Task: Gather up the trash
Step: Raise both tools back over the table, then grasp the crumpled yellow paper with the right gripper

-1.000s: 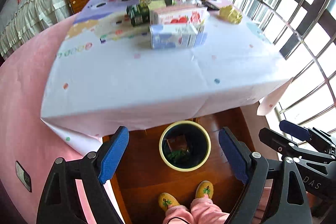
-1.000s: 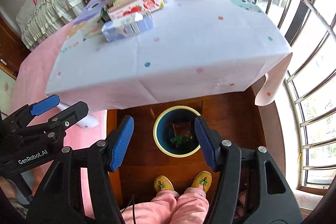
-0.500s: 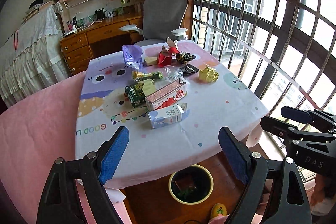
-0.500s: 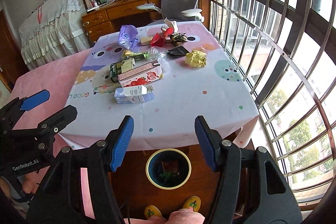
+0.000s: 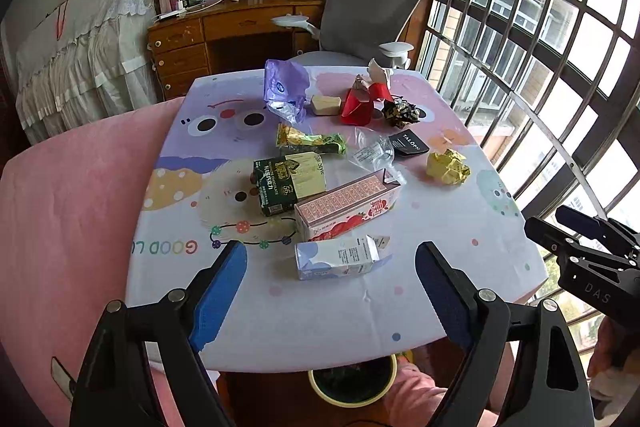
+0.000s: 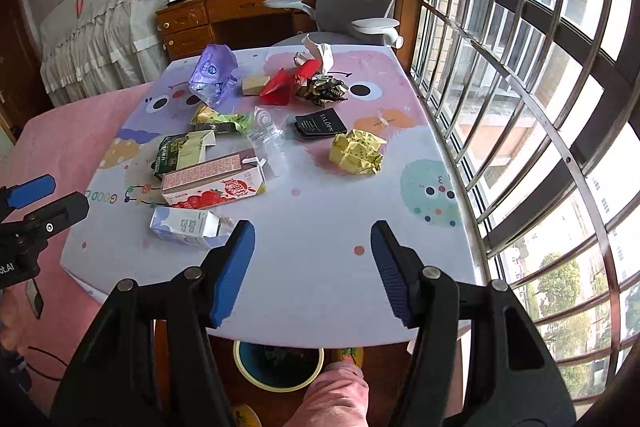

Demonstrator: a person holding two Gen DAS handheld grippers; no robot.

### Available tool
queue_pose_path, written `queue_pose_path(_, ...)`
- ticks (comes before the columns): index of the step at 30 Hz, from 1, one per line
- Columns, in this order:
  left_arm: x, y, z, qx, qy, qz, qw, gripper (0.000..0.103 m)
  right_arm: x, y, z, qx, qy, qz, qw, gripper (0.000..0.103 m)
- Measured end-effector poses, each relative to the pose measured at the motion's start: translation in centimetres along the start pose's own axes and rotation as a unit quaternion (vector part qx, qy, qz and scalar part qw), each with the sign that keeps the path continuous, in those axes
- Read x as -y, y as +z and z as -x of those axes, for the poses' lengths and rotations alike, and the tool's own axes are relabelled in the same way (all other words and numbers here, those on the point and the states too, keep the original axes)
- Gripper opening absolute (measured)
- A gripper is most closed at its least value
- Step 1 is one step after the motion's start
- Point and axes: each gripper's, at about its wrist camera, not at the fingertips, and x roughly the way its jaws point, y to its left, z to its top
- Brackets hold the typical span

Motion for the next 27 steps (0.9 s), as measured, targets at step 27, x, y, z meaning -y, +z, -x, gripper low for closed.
queue_pose_path(27,11.4,11.2,-21.7,-0.11,0.062,0.012,0.9918,0.071,5.7,8.1,-26.0,-0.112,0.119,0.167,0.972,0.031)
